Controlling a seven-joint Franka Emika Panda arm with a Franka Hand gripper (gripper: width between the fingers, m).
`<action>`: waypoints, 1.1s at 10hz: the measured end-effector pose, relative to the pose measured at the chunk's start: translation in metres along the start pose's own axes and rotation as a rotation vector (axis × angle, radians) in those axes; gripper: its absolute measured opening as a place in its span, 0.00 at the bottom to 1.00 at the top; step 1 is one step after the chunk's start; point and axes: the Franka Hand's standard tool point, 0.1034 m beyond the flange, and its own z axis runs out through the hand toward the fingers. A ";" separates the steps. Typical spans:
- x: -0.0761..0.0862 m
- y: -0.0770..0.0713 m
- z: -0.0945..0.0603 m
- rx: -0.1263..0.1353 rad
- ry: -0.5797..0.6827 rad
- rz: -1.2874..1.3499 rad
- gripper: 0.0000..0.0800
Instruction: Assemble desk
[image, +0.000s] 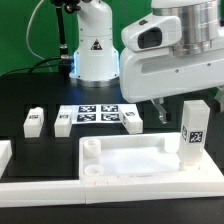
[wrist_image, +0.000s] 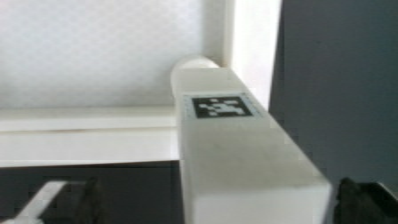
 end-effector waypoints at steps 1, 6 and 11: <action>0.000 -0.003 -0.001 0.004 -0.075 0.012 0.81; 0.008 -0.004 0.002 0.010 -0.042 0.158 0.46; 0.008 0.004 0.002 -0.007 0.016 0.618 0.37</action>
Offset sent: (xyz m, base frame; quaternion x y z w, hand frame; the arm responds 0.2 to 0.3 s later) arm 0.0000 0.0000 0.0000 0.0000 0.0000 0.0000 1.0000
